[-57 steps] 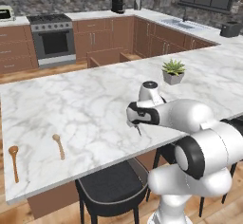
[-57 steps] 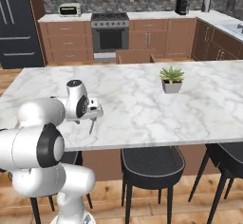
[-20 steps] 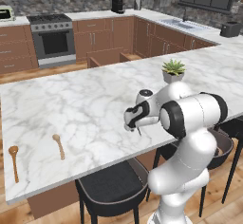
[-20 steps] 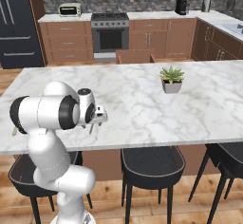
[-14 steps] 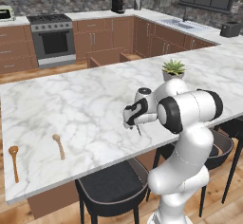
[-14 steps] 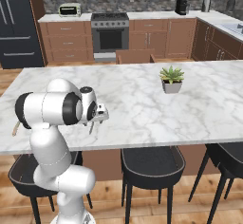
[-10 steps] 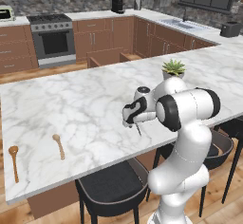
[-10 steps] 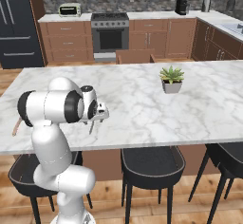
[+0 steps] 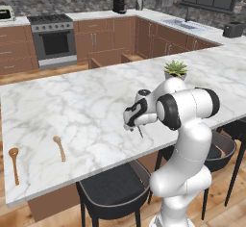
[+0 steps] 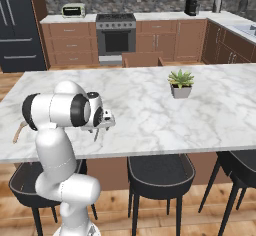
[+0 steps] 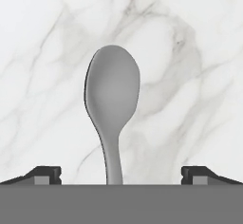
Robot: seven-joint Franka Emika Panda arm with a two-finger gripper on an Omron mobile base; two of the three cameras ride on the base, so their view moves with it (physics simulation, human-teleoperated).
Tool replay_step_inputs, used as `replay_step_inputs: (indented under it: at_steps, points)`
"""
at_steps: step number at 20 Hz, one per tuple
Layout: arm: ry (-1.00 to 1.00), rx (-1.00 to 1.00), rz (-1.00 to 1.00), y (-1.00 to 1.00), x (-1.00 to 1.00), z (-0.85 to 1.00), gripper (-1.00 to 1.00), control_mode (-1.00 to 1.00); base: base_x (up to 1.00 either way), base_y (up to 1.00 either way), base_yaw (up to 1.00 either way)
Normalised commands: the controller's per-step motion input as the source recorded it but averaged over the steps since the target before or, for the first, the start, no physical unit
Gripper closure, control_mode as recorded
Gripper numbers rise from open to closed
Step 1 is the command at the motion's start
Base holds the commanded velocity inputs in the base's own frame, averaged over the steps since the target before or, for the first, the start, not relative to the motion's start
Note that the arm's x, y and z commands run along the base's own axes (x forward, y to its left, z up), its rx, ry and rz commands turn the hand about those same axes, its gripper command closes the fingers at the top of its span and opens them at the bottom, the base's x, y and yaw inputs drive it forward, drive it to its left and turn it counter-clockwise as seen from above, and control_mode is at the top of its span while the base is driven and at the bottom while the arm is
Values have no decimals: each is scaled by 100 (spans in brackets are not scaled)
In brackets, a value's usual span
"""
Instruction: Pick up the metallic utensils from the counter and place them in the open drawer. Make sure not to pick up any wooden utensils.
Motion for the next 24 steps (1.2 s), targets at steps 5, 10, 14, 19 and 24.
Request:
replay_step_inputs:
  at_steps: [5, 10, 14, 19, 24]
  points:
    - [0, 0, 0, 0, 0, -47, -100, -100, 0, 0, 0]
    - [0, 0, 0, 0, 0, -17, -100, -100, 0, 0, 0]
    - [0, 0, 0, 1, 0, -15, 100, -100, 0, 0, 0]
    - [0, 0, 0, 0, 0, -6, 100, -100, 0, 0, 0]
    - [0, 0, 0, 0, 0, 0, 100, -100, 0, 0, 0]
